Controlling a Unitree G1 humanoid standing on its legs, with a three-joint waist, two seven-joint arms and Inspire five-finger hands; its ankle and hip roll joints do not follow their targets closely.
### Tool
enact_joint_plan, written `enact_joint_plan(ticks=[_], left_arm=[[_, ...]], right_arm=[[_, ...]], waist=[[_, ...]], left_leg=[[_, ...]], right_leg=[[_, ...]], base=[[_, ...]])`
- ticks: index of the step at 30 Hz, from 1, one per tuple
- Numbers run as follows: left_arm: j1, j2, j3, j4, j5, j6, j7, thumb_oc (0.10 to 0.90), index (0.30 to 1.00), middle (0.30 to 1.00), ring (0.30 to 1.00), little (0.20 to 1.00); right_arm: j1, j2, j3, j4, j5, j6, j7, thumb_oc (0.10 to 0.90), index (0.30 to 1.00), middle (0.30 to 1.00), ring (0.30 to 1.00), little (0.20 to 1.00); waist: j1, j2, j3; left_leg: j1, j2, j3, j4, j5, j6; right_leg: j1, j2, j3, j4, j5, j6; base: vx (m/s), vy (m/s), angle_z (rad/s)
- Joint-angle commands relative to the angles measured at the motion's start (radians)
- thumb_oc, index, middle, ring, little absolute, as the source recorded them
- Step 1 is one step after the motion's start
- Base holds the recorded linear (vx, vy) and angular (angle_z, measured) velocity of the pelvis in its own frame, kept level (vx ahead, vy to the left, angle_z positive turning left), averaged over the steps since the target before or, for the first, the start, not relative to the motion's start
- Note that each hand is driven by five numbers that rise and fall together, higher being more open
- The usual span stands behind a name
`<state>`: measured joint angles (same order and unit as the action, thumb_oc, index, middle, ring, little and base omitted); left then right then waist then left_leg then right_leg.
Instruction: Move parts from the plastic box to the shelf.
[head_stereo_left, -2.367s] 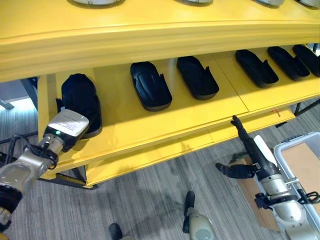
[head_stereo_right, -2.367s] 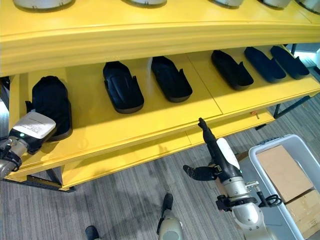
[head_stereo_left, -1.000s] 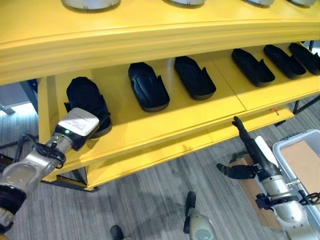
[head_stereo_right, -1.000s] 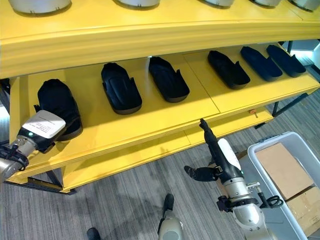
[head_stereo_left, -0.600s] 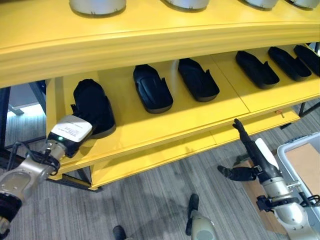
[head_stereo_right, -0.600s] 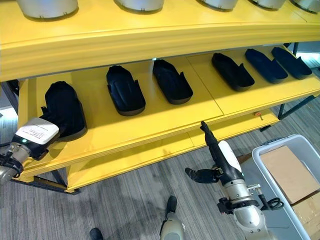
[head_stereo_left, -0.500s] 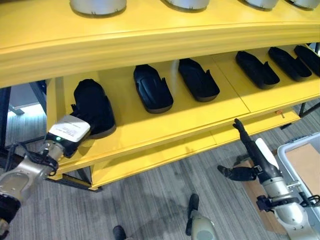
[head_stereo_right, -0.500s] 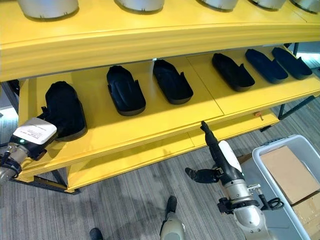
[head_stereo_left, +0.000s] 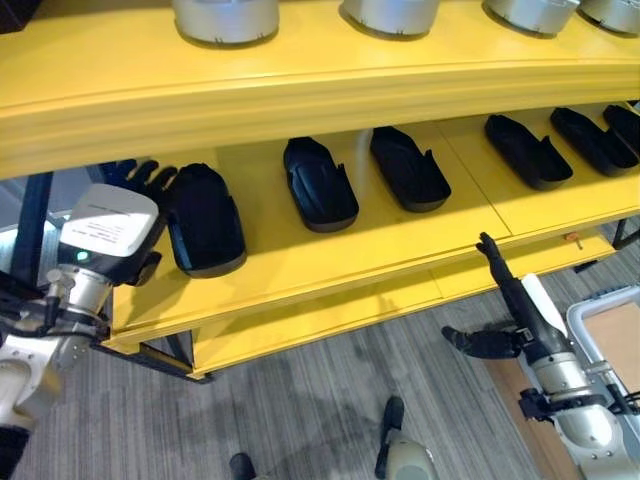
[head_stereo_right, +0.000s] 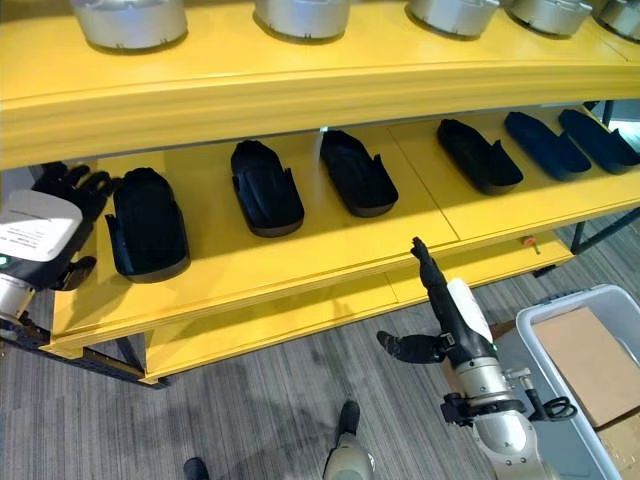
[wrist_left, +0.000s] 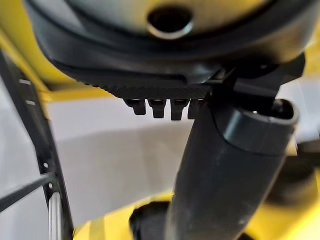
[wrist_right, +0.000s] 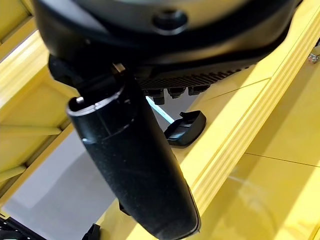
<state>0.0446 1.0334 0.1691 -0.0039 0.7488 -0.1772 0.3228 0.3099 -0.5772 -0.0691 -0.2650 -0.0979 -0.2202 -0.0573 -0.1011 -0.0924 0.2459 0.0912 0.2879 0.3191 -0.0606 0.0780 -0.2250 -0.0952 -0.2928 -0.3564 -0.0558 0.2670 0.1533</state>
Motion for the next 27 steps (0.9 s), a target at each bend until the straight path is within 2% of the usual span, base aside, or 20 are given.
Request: enact_joint_plan(ticks=[1,3,7,9,10,15,17,23,27], left_arm=[[-0.060,0.032,0.104,-0.076,-0.110,-0.030,0.064,0.900,1.000,1.000,1.000,1.000],[-0.021,-0.003,0.125,-0.129,-0.139,-0.044,0.037,0.900,1.000,1.000,1.000,1.000],[0.035,-0.106,0.103,-0.197,-0.188,-0.058,0.003,0.900,1.000,1.000,1.000,1.000],[0.053,-0.152,0.082,-0.225,-0.176,-0.050,0.002,0.900,1.000,1.000,1.000,1.000],[0.061,-0.208,0.058,-0.250,-0.201,-0.052,-0.013,0.900,1.000,1.000,1.000,1.000],[0.056,-0.273,0.009,-0.277,-0.186,-0.039,-0.006,0.900,1.000,1.000,1.000,1.000],[0.059,-0.334,-0.016,-0.276,-0.258,-0.036,-0.016,0.900,1.000,1.000,1.000,1.000],[0.057,-0.349,-0.082,-0.252,-0.176,-0.007,0.010,0.900,1.000,1.000,1.000,1.000],[0.041,-0.361,-0.121,-0.221,-0.173,-0.006,0.010,0.900,1.000,1.000,1.000,1.000]], right_arm=[[-0.079,0.013,-0.112,-0.141,0.006,-0.062,-0.046,0.900,1.000,1.000,1.000,1.000],[-0.081,0.014,-0.116,-0.143,0.009,-0.054,-0.041,0.900,1.000,1.000,1.000,1.000],[-0.088,0.028,-0.110,-0.141,0.014,-0.041,-0.036,0.900,1.000,1.000,1.000,1.000],[-0.093,0.025,-0.097,-0.135,0.018,-0.034,-0.036,0.900,1.000,1.000,1.000,1.000],[-0.101,0.027,-0.089,-0.136,0.015,-0.028,-0.038,0.900,1.000,1.000,1.000,1.000],[-0.112,0.023,-0.076,-0.144,0.006,-0.021,-0.044,0.900,1.000,1.000,1.000,1.000],[-0.109,0.029,-0.068,-0.142,0.003,-0.015,-0.045,0.900,1.000,1.000,1.000,1.000],[-0.105,0.023,-0.057,-0.149,-0.011,-0.006,-0.068,0.900,1.000,1.000,1.000,1.000],[-0.109,0.024,-0.051,-0.146,-0.016,-0.003,-0.079,0.900,1.000,1.000,1.000,1.000]], waist=[[-0.013,-0.042,-0.027],[-0.011,-0.043,-0.028],[-0.001,-0.044,-0.029],[-0.001,-0.046,-0.033],[0.002,-0.045,-0.037],[0.005,-0.051,-0.042],[0.008,-0.052,-0.038],[0.010,-0.056,-0.027],[0.010,-0.056,-0.022]], left_leg=[[0.023,-0.042,0.011,0.012,-0.061,0.068],[0.021,-0.043,0.010,0.011,-0.059,0.070],[0.023,-0.041,0.008,0.007,-0.057,0.070],[0.028,-0.042,0.007,0.002,-0.054,0.070],[0.029,-0.042,0.003,-0.002,-0.051,0.070],[0.022,-0.041,-0.005,-0.008,-0.046,0.072],[0.027,-0.037,-0.006,-0.008,-0.049,0.071],[0.013,-0.033,-0.011,-0.004,-0.039,0.072],[0.010,-0.032,-0.012,-0.003,-0.037,0.073]], right_leg=[[0.128,-0.115,-0.048,0.096,-0.108,0.106],[0.129,-0.115,-0.049,0.093,-0.107,0.105],[0.137,-0.112,-0.054,0.089,-0.111,0.102],[0.144,-0.109,-0.056,0.087,-0.110,0.101],[0.151,-0.108,-0.062,0.085,-0.110,0.100],[0.155,-0.104,-0.074,0.084,-0.115,0.096],[0.159,-0.099,-0.075,0.085,-0.124,0.094],[0.155,-0.097,-0.079,0.084,-0.119,0.091],[0.153,-0.096,-0.079,0.085,-0.120,0.090]], base=[[0.00,0.000,0.00],[0.00,0.000,0.00],[0.00,0.000,0.00],[0.00,-0.019,0.00],[-0.03,-0.037,0.04],[-0.01,-0.030,0.06],[0.00,-0.028,0.06],[-0.01,-0.016,0.01],[0.00,0.000,0.00]])
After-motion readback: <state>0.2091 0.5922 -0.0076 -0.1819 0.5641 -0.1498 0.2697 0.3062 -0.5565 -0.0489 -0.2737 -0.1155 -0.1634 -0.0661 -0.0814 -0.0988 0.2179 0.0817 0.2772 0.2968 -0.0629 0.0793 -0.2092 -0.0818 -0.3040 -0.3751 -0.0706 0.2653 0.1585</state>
